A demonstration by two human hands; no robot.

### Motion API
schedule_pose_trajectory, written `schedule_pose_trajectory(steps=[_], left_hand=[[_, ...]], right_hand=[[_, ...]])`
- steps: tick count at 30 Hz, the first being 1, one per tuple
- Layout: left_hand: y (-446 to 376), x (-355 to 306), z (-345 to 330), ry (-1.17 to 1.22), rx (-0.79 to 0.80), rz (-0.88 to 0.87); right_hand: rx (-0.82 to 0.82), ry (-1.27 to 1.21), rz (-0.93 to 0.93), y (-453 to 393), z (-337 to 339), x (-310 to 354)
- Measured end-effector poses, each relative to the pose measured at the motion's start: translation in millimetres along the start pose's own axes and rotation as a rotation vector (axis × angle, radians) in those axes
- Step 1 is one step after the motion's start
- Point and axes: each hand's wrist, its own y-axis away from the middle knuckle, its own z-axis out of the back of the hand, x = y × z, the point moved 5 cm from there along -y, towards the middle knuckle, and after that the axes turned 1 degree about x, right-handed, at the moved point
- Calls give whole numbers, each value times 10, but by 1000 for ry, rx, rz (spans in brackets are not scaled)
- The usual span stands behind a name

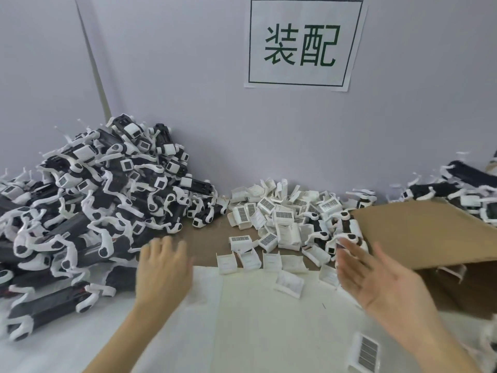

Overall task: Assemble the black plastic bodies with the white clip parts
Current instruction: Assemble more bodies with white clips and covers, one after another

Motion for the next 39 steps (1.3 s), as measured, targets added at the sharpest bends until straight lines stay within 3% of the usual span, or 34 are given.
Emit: schedule_pose_trajectory(steps=[3,5,10,12,16,20,24,27,29,31,36,39], left_hand=[[53,170,-111,-168,232,61],[37,155,-114,-200,245,-7],[-59,139,116,8,-27,-81],[-95,70,270,284,-101,-38],[-65,-394,671,975,-72,58],[143,-943,851,1694,188,170],[249,-1081,782,2050,413,436],[303,-1106,685,2257,577,693],[371,-1123,543,2283,590,808],[450,-1138,445,2201,570,804],[557,-1249,449,1738,545,369],[601,-1269,433,1616,556,281]], right_hand=[[-15,-35,-27,90,45,-218],[-28,-29,-43,99,50,-321],[-36,7,-64,74,-34,-522],[-14,36,-94,75,-73,-631],[58,182,-174,124,-216,-877],[159,543,18,164,-329,-995],[186,684,228,204,-377,-934],[148,705,254,226,-392,-862],[81,710,226,213,-360,-868],[25,665,186,187,-308,-913],[-148,572,187,176,-219,-902],[-176,559,188,170,-192,-886]])
